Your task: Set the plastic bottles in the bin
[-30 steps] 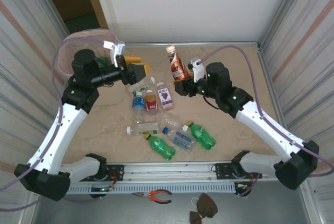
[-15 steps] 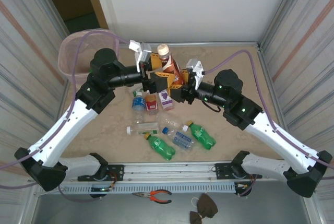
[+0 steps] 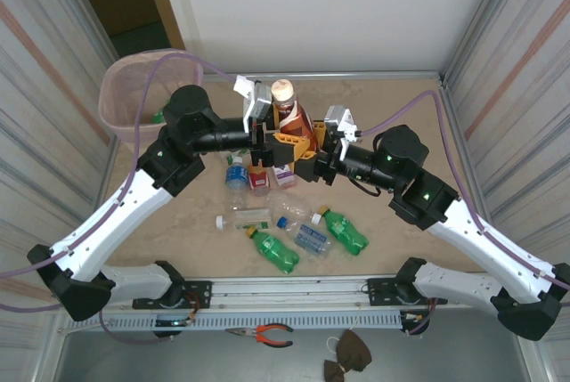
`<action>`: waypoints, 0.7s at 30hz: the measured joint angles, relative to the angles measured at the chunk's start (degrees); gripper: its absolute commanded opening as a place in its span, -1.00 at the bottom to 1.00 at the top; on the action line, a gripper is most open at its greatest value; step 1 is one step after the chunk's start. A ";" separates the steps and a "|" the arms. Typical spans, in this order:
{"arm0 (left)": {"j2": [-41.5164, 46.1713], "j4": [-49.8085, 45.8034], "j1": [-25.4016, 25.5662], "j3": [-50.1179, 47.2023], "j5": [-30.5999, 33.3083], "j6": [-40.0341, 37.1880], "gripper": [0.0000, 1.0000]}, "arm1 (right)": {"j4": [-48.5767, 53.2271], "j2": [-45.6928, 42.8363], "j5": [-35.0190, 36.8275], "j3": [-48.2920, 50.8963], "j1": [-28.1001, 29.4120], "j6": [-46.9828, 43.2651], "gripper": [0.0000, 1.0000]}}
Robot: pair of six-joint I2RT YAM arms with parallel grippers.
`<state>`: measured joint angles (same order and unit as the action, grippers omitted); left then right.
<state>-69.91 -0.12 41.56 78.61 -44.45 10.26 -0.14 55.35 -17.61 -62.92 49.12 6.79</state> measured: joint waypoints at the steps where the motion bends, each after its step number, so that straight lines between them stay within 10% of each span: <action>1: 0.00 0.02 0.11 0.02 -0.15 0.00 0.27 | -0.02 0.00 0.02 0.00 0.02 0.00 0.02; 21: 0.61 -10.51 -0.07 5.16 7.98 -7.34 0.16 | 1.86 -2.54 3.32 0.15 0.15 -1.51 0.53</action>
<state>-69.30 -10.63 41.50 83.77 -36.47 2.92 1.72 52.82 -14.28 -62.76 49.28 5.28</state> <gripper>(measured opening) 0.585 0.763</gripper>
